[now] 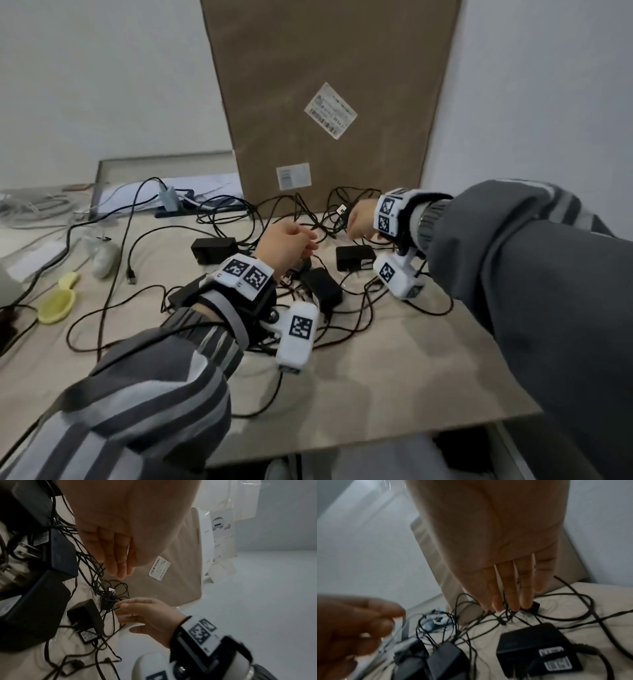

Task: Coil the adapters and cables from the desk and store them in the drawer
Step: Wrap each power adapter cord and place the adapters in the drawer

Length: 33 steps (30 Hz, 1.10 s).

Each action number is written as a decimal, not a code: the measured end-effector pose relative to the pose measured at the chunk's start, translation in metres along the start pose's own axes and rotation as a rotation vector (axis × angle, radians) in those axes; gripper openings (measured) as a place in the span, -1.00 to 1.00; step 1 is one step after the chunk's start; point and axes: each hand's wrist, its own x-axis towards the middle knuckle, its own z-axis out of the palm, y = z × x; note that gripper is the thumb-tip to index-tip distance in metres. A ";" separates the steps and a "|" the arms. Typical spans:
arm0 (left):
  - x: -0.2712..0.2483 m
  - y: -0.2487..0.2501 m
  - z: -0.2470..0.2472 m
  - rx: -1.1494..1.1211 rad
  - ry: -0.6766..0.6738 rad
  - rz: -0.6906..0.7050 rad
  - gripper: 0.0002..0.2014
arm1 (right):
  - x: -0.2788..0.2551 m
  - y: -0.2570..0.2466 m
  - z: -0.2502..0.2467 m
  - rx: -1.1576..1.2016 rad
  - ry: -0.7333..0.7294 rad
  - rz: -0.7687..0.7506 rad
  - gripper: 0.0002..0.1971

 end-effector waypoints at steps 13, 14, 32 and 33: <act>0.012 -0.020 -0.022 -0.042 -0.005 -0.052 -0.82 | 0.036 -0.001 0.013 -0.181 -0.017 0.012 -0.46; 0.008 -0.016 -0.023 -0.056 -0.002 -0.052 -0.83 | 0.027 0.001 0.004 -0.055 0.080 0.007 -0.49; -0.135 0.107 0.022 -0.257 -0.056 0.129 -0.54 | -0.195 0.006 -0.079 1.252 0.865 -0.178 -0.15; -0.144 0.108 0.025 -0.249 -0.045 0.118 -0.53 | -0.206 0.008 -0.072 1.265 0.866 -0.182 -0.16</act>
